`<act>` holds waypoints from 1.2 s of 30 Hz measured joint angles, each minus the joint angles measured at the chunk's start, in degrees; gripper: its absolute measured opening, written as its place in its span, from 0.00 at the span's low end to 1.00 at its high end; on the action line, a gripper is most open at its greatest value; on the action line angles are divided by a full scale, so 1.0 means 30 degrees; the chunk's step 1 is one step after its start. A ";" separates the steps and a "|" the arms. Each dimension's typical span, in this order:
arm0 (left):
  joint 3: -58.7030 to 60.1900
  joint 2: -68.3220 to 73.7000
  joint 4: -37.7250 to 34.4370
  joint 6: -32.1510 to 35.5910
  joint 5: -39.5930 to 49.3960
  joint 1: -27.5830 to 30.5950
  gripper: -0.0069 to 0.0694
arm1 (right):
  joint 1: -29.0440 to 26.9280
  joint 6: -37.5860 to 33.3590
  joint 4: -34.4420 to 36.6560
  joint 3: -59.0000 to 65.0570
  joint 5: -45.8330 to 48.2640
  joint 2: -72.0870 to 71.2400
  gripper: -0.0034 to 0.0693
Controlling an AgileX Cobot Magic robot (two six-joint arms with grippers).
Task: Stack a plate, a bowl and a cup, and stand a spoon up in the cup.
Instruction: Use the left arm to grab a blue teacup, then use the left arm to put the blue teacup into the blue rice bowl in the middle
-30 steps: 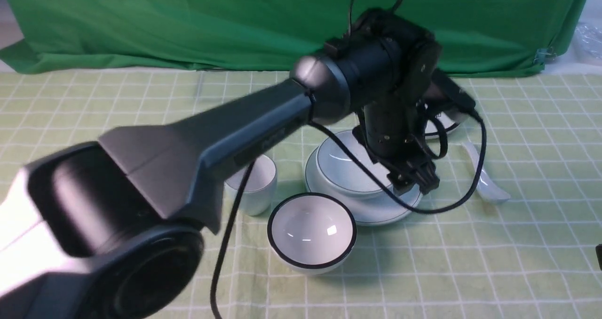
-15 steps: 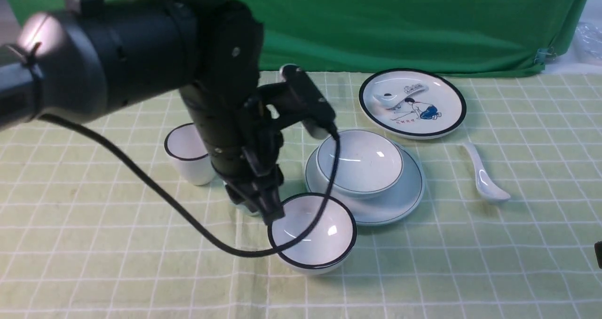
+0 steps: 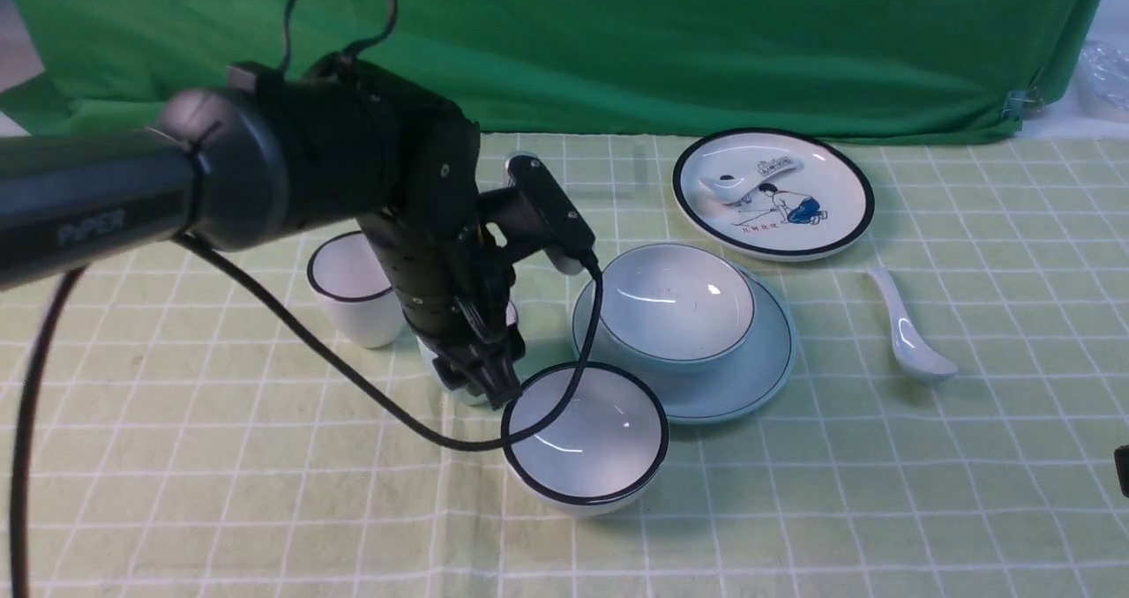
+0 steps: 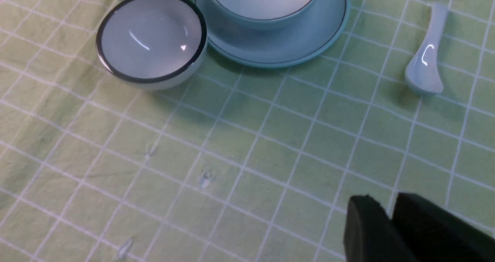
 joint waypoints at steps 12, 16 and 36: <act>-0.3302 -0.0722 -0.0562 0.0306 0.3275 -0.0564 0.14 | 0.0000 0.0000 0.0000 0.0000 -0.0018 0.0000 0.24; -0.6553 -0.0313 -0.2278 0.1135 0.3308 -0.1356 0.14 | 0.0000 0.0018 0.0015 0.0000 -0.0160 0.0000 0.24; -1.5729 0.8454 -0.1867 0.0607 0.6161 -0.2810 0.14 | 0.0000 0.0055 0.0015 0.0000 -0.0012 0.0000 0.25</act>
